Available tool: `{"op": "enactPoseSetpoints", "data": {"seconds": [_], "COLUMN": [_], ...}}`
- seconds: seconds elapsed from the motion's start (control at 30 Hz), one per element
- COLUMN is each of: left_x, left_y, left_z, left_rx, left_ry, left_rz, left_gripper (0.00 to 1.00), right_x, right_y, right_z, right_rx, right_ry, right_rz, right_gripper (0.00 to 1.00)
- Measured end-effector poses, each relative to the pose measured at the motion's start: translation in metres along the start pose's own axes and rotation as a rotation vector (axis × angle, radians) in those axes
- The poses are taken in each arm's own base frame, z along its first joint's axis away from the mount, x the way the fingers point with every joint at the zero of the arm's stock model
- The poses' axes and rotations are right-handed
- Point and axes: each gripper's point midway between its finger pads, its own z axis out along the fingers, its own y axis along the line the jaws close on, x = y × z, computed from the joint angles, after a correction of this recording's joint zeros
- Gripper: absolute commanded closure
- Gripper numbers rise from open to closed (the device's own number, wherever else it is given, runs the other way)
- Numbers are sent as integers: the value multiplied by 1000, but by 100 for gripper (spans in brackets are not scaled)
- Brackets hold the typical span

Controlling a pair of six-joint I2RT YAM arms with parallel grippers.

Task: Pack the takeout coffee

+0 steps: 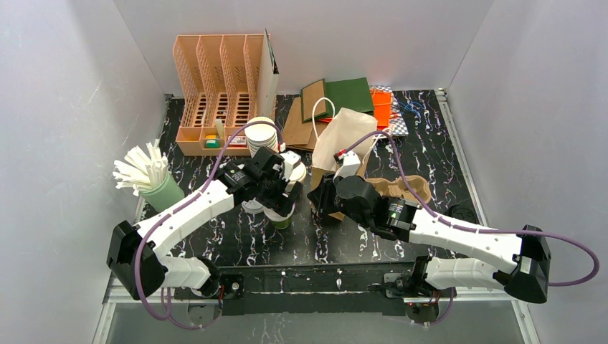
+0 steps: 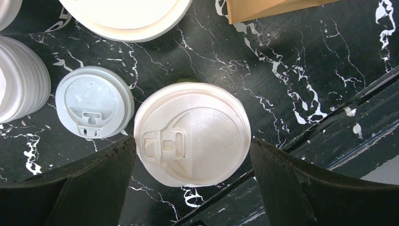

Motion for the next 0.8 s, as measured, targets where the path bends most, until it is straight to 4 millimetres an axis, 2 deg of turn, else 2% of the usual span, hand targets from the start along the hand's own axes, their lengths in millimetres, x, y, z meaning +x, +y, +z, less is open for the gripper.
{"op": "enactPoseSetpoints", "data": {"seconds": [0.27,0.53,0.67,0.8], "left_x": [1,1,1,0], "left_y": [5,6,5,4], "left_z": [1,2,3,3], "left_rx": [-41,-49,-52,-60], "left_ry": [5,7,6,4], "left_rz": [8,12,11,11], "left_gripper": [19,33,34,30], "right_x": [0,0,0,0], "right_y": [0,0,0,0], "right_z": [0,0,0,0], "right_rx": [0,0,0,0], "right_ry": [0,0,-1,0], "right_rz": [0,0,0,-1], "right_gripper": [65,65,65,65]}}
